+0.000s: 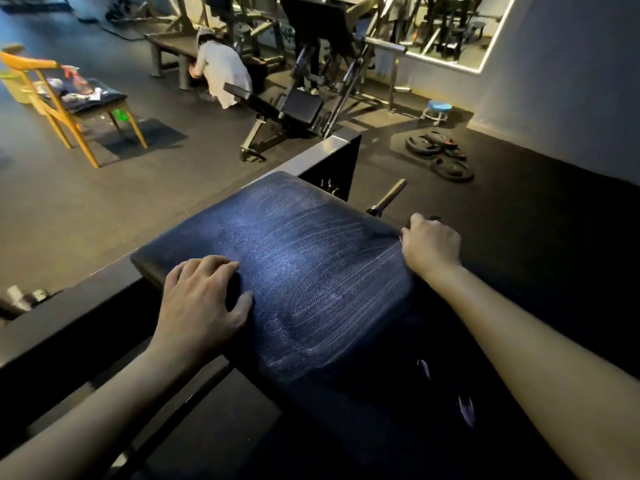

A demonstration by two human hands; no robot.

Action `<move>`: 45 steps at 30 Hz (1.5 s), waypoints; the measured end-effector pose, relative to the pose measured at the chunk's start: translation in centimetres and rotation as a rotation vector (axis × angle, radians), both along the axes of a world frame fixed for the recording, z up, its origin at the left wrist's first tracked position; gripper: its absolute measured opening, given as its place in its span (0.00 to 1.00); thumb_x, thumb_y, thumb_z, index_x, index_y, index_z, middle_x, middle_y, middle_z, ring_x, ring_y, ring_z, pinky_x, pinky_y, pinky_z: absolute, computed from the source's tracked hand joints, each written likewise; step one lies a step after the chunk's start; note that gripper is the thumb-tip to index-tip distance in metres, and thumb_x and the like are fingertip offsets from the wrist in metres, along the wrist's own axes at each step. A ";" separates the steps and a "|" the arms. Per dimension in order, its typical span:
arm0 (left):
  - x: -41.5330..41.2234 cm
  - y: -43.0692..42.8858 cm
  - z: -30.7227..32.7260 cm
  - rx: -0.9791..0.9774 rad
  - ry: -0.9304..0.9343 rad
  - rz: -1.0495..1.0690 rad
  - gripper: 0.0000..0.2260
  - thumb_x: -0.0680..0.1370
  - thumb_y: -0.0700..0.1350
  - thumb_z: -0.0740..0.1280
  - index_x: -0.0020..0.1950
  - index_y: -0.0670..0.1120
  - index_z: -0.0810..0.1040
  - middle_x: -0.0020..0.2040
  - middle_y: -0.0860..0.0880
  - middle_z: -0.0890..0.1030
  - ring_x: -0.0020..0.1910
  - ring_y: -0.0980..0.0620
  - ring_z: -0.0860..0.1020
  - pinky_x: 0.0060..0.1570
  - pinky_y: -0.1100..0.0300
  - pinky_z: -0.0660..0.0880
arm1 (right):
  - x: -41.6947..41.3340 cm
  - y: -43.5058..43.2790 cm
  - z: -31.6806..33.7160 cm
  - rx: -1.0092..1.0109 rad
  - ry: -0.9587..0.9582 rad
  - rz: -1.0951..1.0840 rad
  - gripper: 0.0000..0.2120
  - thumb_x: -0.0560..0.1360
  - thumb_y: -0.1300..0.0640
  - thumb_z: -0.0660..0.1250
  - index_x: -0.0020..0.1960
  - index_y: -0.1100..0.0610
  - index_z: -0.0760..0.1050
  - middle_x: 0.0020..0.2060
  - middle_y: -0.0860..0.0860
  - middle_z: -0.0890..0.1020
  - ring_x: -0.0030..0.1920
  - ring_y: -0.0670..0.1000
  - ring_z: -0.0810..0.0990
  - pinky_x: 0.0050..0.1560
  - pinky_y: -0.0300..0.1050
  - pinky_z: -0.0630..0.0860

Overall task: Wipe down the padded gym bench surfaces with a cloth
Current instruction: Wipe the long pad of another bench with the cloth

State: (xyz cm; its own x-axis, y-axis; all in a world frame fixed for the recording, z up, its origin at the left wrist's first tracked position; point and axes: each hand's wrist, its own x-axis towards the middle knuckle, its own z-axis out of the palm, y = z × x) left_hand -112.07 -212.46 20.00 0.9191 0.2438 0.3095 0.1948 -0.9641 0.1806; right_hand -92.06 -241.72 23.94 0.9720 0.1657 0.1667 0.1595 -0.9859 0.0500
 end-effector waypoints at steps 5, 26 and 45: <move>-2.7 -1.6 0.4 -0.024 0.021 0.096 0.33 0.71 0.69 0.59 0.59 0.46 0.84 0.57 0.47 0.81 0.57 0.41 0.78 0.59 0.43 0.72 | -8.5 6.2 -0.7 0.199 0.096 0.333 0.09 0.82 0.50 0.60 0.55 0.55 0.72 0.51 0.57 0.84 0.51 0.61 0.83 0.42 0.49 0.71; -6.0 -0.8 0.6 -0.464 0.143 -0.014 0.48 0.61 0.75 0.62 0.74 0.47 0.75 0.77 0.52 0.71 0.76 0.49 0.68 0.78 0.50 0.61 | -17.2 6.6 -1.1 0.239 0.129 0.983 0.10 0.81 0.48 0.61 0.49 0.54 0.74 0.43 0.56 0.84 0.42 0.61 0.84 0.37 0.49 0.73; -7.3 -0.9 -0.8 -0.276 0.180 -0.079 0.61 0.58 0.88 0.53 0.81 0.49 0.65 0.82 0.53 0.61 0.81 0.56 0.57 0.80 0.45 0.56 | -15.3 4.2 -1.1 0.177 0.051 0.953 0.09 0.79 0.47 0.63 0.46 0.53 0.73 0.41 0.54 0.84 0.42 0.61 0.83 0.35 0.49 0.72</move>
State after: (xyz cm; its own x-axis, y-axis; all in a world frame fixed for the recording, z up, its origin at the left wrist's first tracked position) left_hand -119.38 -213.34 19.23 0.9724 0.2214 0.0733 0.1736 -0.8970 0.4064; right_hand -107.38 -237.51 22.87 0.4496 0.8640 0.2267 0.8932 -0.4345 -0.1156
